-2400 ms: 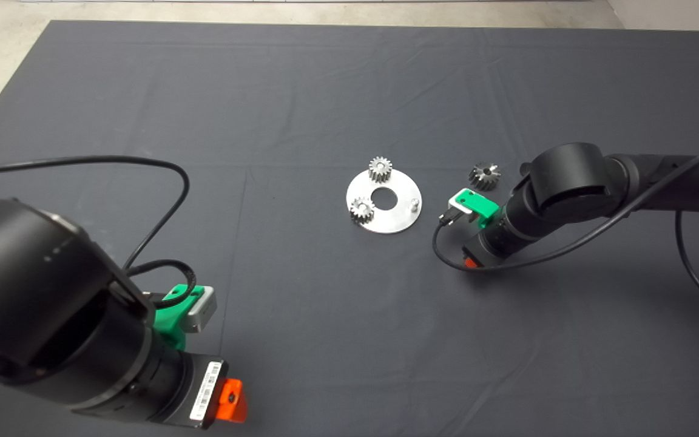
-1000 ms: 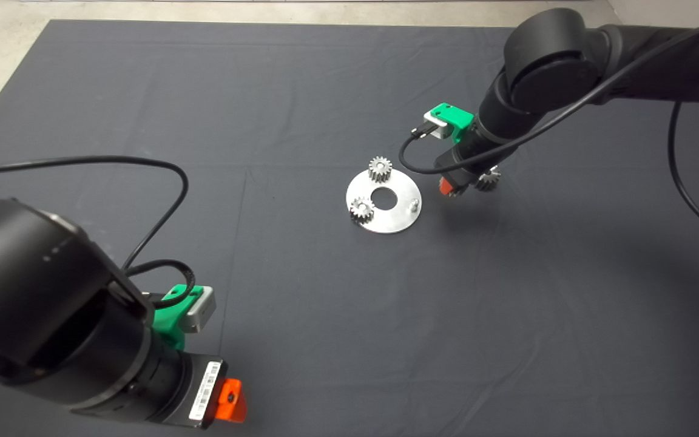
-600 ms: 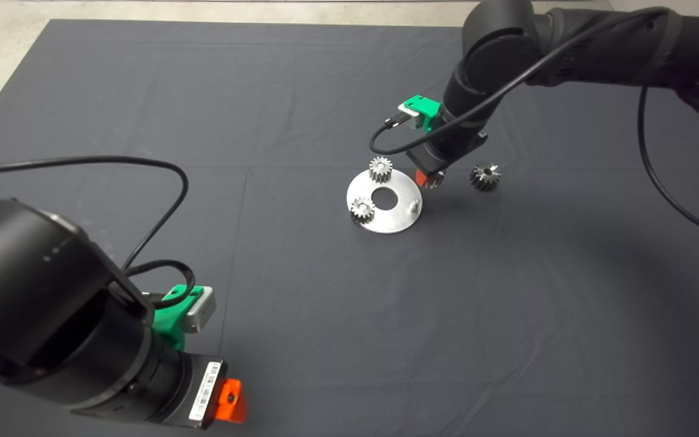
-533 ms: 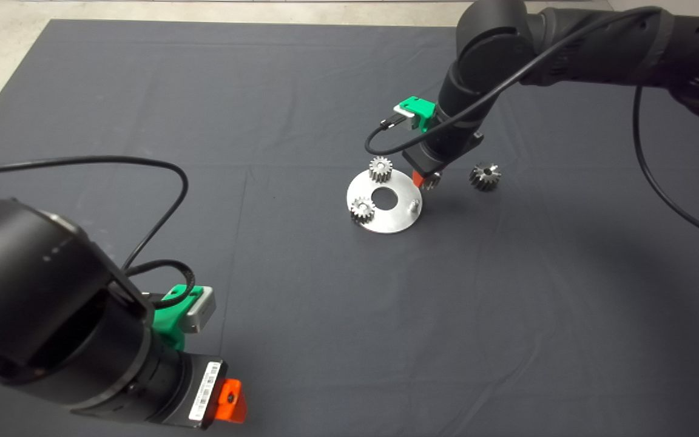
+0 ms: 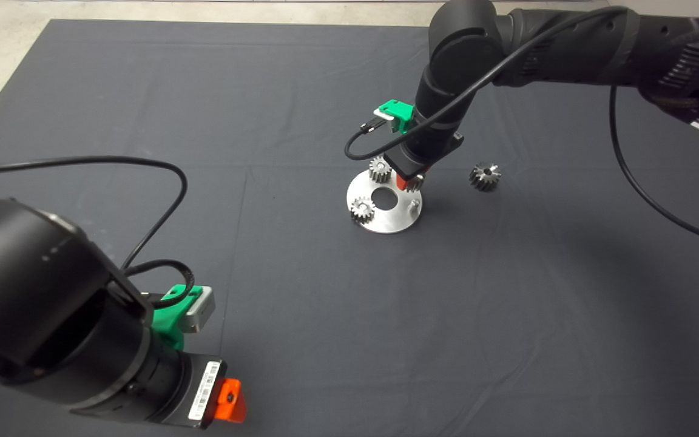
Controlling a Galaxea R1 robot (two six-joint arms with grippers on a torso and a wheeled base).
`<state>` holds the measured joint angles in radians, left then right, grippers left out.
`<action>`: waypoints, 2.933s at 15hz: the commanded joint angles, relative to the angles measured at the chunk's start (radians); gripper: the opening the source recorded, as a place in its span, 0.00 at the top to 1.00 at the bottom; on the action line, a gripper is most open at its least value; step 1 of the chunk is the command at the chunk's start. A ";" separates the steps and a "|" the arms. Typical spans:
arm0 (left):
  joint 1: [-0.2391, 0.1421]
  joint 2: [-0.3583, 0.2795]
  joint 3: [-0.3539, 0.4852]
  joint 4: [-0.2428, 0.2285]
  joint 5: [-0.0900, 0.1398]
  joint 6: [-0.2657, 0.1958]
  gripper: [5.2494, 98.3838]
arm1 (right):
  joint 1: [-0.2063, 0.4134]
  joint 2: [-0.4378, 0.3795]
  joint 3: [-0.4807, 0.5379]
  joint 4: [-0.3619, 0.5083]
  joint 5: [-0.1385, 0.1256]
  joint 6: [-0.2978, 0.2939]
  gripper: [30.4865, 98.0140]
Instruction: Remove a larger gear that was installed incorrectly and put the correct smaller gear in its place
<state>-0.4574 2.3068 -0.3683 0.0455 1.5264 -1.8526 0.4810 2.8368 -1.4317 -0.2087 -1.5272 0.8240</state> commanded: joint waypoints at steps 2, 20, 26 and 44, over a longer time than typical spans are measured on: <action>-0.006 -0.005 0.016 -0.021 0.015 0.000 0.00 | -0.036 -0.004 0.059 0.018 -0.073 -0.003 0.85; -0.006 -0.006 0.016 -0.020 0.017 0.000 0.00 | -0.067 0.002 -0.007 -0.086 -0.076 -0.009 0.85; -0.007 -0.006 0.016 -0.021 0.017 0.000 0.00 | -0.065 -0.003 -0.030 -0.086 -0.074 -0.032 0.85; -0.007 -0.006 0.017 -0.021 0.015 0.000 0.00 | -0.019 -0.006 -0.021 -0.081 -0.077 -0.037 0.85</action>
<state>-0.4574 2.3064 -0.3683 0.0451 1.5260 -1.8526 0.4262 2.8340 -1.4604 -0.2651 -1.5260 0.7938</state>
